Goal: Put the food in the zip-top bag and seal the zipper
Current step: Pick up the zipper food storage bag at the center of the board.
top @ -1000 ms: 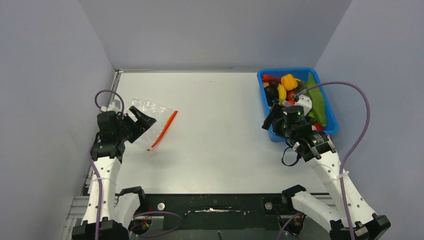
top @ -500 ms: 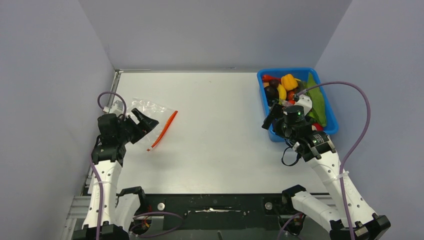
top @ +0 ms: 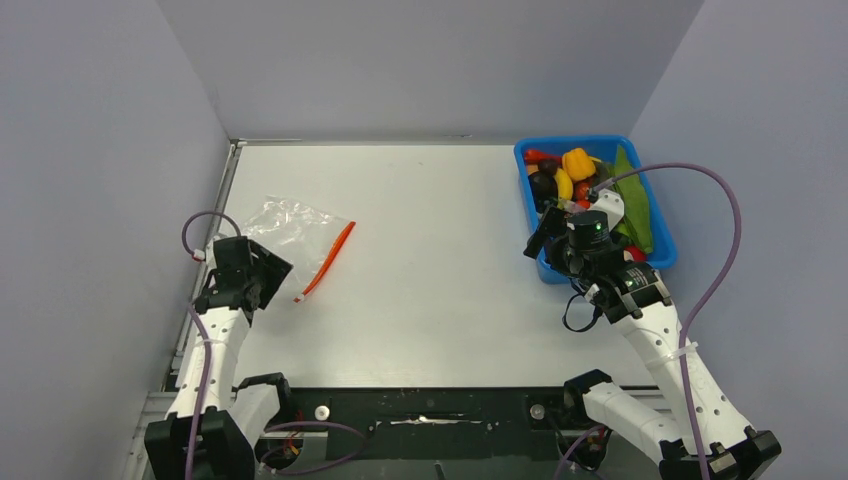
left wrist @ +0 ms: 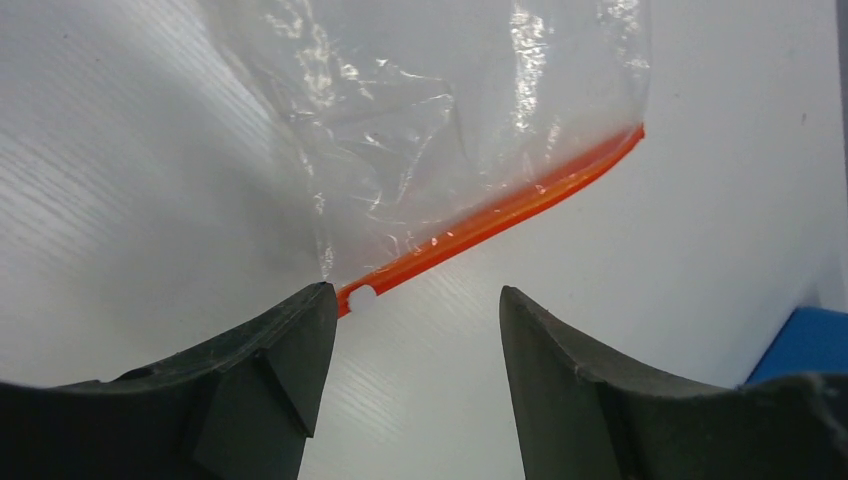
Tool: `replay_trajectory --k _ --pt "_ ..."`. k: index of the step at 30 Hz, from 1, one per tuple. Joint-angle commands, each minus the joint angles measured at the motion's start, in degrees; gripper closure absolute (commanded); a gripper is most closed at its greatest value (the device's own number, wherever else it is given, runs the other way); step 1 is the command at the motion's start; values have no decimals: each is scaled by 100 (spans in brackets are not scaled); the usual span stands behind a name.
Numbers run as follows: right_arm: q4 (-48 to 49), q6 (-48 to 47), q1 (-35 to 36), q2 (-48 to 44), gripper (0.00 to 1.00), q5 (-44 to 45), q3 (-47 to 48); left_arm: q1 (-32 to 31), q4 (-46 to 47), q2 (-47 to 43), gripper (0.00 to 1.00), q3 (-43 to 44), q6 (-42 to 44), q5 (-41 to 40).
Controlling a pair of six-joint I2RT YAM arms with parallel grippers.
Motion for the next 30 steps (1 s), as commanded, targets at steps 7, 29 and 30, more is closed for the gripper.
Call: replay_trajectory --k 7,29,30 --pt "570 -13 -52 -263 2 46 -219 -1 134 208 40 -546 -583 -990" --pt "612 -54 -59 13 2 37 -342 -243 1210 650 58 -1058 -961 -549" --pt "580 -54 -60 49 3 51 -330 -265 1223 681 59 -1065 -956 -548"
